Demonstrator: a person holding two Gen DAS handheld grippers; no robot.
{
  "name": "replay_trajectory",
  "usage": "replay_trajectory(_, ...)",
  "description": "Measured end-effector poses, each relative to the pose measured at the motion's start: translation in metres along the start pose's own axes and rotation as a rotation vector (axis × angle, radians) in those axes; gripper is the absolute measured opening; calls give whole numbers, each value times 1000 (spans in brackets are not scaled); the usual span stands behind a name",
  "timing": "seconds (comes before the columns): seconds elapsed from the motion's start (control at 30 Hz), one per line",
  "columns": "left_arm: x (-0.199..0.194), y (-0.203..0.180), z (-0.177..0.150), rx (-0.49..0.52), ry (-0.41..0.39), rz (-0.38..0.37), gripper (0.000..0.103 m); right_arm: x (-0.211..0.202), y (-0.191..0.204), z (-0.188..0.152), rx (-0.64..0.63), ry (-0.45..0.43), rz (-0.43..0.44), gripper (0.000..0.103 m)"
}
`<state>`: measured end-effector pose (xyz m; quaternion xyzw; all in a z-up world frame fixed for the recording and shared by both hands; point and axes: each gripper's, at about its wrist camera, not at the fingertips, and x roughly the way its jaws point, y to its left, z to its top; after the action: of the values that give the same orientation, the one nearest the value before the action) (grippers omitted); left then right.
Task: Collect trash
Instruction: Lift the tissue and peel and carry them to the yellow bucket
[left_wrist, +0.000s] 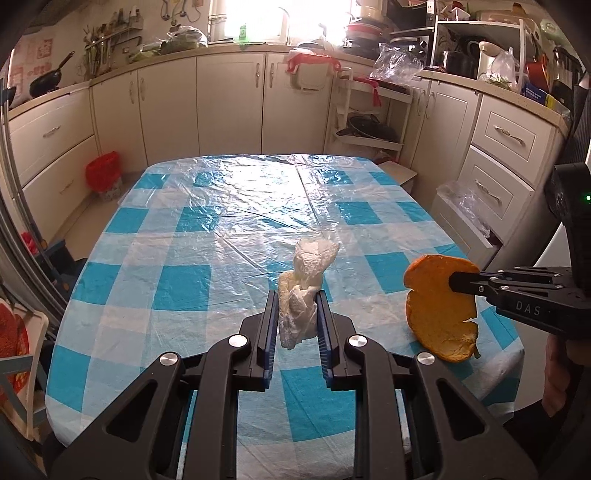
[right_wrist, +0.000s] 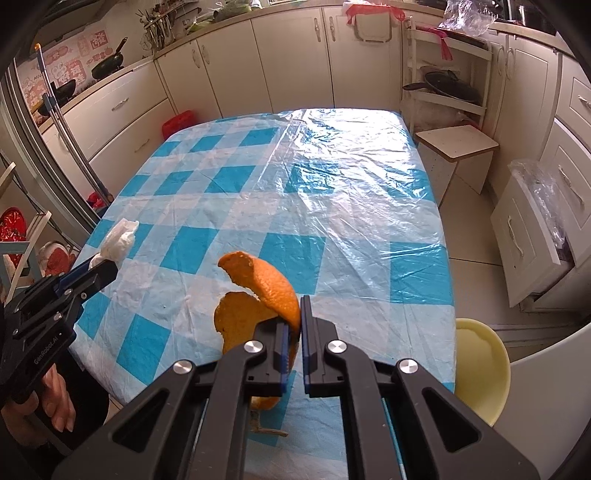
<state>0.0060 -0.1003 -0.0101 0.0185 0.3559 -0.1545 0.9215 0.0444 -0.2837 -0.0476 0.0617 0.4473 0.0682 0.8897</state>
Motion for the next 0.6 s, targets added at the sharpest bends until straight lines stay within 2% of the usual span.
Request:
replay_trajectory(0.37, 0, -31, 8, 41, -9, -42, 19, -21, -20, -4, 43, -48, -7, 6)
replay_trajectory(0.6, 5, -62, 15, 67, -13, -106, 19, -51, -68, -12, 152, -105, -63, 6)
